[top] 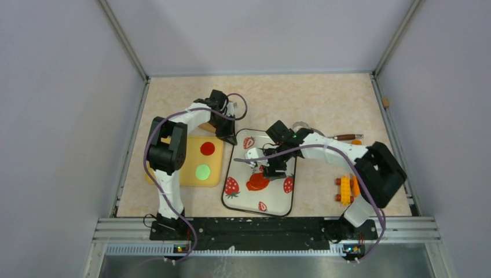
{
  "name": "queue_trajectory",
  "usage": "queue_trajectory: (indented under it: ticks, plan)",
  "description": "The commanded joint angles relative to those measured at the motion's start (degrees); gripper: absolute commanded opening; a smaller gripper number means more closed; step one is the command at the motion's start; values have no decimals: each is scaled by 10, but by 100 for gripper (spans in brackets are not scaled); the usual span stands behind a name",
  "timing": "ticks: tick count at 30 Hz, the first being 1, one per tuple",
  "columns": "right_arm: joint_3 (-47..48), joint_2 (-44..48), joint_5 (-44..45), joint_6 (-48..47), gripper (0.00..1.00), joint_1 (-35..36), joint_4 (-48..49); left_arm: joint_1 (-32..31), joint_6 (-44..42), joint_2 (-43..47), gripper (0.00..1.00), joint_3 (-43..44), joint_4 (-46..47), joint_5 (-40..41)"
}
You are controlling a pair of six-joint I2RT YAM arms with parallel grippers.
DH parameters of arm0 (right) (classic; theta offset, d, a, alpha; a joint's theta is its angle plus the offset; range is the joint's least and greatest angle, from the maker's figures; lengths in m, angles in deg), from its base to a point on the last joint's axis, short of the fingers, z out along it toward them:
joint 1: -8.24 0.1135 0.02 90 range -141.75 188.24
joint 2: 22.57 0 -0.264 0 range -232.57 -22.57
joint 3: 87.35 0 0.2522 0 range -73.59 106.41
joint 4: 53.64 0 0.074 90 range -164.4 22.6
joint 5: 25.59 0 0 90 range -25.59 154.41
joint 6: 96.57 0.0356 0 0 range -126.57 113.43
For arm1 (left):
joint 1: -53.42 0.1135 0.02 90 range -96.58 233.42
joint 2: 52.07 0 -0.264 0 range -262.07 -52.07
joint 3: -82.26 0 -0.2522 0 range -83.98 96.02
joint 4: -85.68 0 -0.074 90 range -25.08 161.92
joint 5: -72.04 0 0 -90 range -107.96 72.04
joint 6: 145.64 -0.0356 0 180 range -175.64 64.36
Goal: Roll out the dumpling wrappers from the dough
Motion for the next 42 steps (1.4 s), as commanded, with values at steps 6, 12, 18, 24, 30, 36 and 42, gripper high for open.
queue_trajectory:
  ticks: [6, 12, 18, 24, 30, 36, 42]
  plan:
    - [105, -118, -44, -108, 76, -6, -58, 1, -13, -6, 0, 6, 10, 2]
    - [129, -163, -49, -128, 77, -8, -94, 0, -12, -5, 0, 5, 11, -6]
    - [145, -210, -41, -145, 78, -8, -136, 0, -11, -7, 0, 6, 12, -7]
    - [130, -200, -45, -149, 60, -8, -170, 1, -8, -9, 0, 10, 12, -5]
    - [50, -137, -12, -126, 51, 2, -97, 1, -7, -15, 0, 12, 14, -1]
    - [4, -80, 33, -62, 33, 14, 16, 1, -2, -18, 0, 11, 13, 9]
    - [30, -24, 7, -36, 20, 16, -17, 1, 13, -24, 0, 13, 14, 22]
